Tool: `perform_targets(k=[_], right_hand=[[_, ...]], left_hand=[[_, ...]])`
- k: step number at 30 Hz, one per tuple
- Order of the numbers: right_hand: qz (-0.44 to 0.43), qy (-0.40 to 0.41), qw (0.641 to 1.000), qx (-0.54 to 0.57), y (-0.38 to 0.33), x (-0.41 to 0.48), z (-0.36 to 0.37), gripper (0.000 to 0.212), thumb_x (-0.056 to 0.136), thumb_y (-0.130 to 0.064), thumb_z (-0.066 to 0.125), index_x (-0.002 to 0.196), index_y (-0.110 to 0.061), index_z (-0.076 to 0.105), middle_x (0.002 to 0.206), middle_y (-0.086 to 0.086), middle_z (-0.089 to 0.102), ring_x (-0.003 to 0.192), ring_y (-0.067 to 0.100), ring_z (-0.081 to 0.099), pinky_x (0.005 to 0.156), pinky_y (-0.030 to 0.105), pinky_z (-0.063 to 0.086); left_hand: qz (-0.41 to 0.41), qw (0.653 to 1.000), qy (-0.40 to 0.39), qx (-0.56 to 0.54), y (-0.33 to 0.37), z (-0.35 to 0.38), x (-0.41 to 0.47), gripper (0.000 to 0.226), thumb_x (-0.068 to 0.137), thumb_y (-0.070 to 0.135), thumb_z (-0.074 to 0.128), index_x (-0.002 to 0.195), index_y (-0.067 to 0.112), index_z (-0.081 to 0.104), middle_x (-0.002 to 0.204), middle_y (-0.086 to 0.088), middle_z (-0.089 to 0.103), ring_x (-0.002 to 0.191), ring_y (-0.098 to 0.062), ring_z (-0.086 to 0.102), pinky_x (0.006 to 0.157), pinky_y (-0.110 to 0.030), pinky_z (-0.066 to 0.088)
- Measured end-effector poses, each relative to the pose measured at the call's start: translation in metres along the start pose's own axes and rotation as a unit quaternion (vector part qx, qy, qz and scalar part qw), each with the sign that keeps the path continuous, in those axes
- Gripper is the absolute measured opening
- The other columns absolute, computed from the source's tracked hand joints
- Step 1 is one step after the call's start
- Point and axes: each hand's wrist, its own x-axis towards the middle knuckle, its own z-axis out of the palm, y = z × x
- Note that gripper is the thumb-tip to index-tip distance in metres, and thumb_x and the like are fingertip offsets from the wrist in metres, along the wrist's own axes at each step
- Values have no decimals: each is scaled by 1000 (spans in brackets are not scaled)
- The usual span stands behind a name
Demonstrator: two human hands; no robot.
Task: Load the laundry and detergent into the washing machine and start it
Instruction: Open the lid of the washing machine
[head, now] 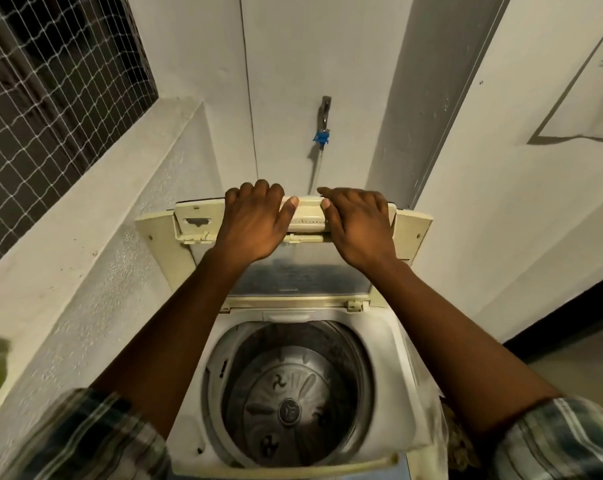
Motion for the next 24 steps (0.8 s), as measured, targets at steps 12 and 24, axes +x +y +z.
perform_targets(k=[12,24], right_hand=[[-28,-36,999,-11,12,10,2,51,110,-47,25,152,-27,46,151,0,56,145,25,44,127,51,18],[11,-16,998,59,-2,-88,-14,58,110,-44,41,163,-26,27,174,-3,18,162,15,10,131,46,17]], left_hand=[[79,997,12,-8,-12,8,5,56,105,57,22,138,19,48,132,-8,61,116,-28,57,104,-48,40],[96,990,71,-78,28,24,-71,55,108,27,35,161,15,26,171,-10,21,160,-30,13,127,-58,14]])
